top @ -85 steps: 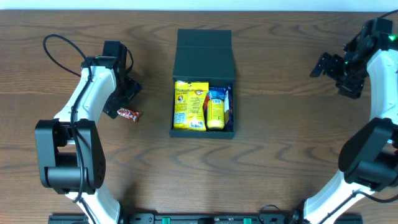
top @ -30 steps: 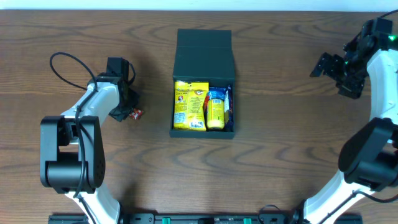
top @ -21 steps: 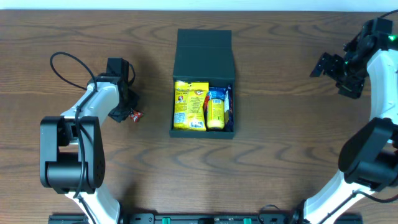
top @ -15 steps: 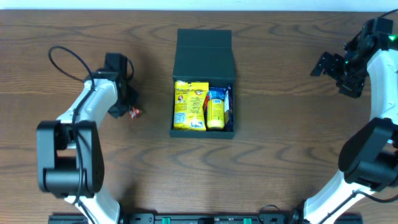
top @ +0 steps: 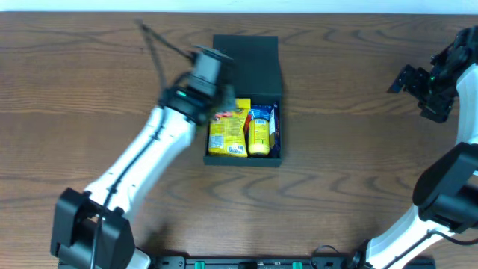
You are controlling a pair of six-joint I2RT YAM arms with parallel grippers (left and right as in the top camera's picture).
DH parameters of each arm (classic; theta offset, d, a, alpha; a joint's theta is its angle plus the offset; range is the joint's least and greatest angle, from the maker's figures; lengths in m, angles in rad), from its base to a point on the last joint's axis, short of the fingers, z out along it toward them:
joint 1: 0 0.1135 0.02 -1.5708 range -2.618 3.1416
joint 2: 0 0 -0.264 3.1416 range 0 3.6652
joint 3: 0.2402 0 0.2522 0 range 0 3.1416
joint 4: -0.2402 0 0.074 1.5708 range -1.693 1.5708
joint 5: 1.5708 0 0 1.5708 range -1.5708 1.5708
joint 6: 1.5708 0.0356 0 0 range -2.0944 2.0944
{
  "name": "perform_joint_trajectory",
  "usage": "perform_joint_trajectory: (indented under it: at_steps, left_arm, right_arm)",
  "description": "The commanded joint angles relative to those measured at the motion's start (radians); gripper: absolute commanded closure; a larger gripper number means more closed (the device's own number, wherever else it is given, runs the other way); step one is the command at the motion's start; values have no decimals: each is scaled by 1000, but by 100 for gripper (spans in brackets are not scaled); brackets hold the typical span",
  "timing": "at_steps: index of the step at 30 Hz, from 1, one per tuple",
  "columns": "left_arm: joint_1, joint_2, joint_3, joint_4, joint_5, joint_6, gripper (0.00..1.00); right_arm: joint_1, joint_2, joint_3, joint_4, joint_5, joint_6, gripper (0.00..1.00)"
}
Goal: Pack container
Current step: 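Carry the KitKat into the box and push it down beside the Dairy Milk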
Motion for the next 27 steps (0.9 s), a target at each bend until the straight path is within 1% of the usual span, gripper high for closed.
perform_joint_trajectory:
  at_steps: [1,6,15,24,27]
  left_arm:
    - [-66,20,14,-2,-4,51,94]
    - [-122,100,14,4,105,51,94]
    - [-174,164,15,18,107,51,95]
    - [-194,172,15,61,109,43,94]
    - [-194,172,15,63,145,43,90]
  right_arm:
    - [-6,-4,19,1,3,-13,1]
    - [-6,-4,19,1,2,-13,1]
    - [-6,-4,19,-5,-13,-13,1]
    - [-6,-4,19,-6,-13,-13,1]
    - [-6,-4,19,-8,-14,-13,1]
